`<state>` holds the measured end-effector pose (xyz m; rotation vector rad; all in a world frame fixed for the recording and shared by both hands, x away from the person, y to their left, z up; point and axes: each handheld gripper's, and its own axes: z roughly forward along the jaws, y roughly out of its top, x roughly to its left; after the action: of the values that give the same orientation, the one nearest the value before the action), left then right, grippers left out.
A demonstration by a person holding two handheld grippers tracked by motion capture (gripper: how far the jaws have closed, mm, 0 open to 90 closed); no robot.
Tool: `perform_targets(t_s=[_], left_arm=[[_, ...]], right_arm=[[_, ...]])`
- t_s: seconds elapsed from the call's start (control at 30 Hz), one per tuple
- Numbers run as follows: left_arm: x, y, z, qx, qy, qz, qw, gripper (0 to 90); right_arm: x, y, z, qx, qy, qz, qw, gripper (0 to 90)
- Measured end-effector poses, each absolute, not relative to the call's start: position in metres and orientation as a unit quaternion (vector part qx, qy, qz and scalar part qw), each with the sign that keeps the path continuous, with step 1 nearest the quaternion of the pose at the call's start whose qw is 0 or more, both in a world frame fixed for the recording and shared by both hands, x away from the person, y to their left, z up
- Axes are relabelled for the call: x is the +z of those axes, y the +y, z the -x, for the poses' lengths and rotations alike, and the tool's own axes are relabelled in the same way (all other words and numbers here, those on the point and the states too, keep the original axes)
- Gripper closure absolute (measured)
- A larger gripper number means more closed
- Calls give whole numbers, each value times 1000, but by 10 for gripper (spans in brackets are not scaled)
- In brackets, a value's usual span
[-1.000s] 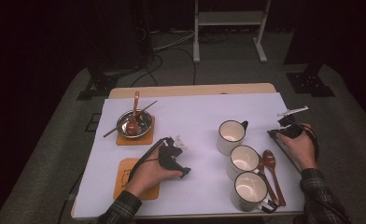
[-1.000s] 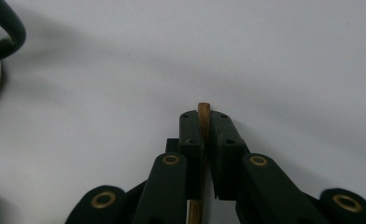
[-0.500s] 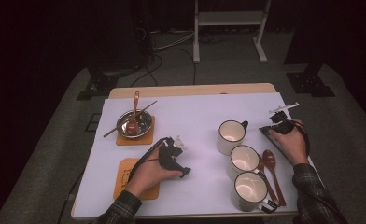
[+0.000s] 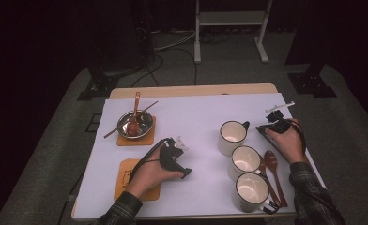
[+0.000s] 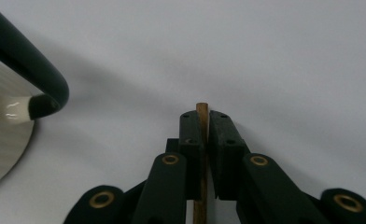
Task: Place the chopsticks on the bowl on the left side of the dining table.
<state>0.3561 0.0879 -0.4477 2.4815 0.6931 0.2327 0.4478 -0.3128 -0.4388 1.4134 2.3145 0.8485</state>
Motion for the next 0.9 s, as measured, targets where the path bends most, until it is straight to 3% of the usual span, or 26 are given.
perform_targets(t_s=[0.27,0.9], left_arm=[[-448,88,-356,86,259,-922,274,68],[-448,88,-356,85,260,-922,275,68]], right_arm=[[-431,-316,-441,319,797,-488,156,690],[-424,-331,-419,326,796,-485,161,670]])
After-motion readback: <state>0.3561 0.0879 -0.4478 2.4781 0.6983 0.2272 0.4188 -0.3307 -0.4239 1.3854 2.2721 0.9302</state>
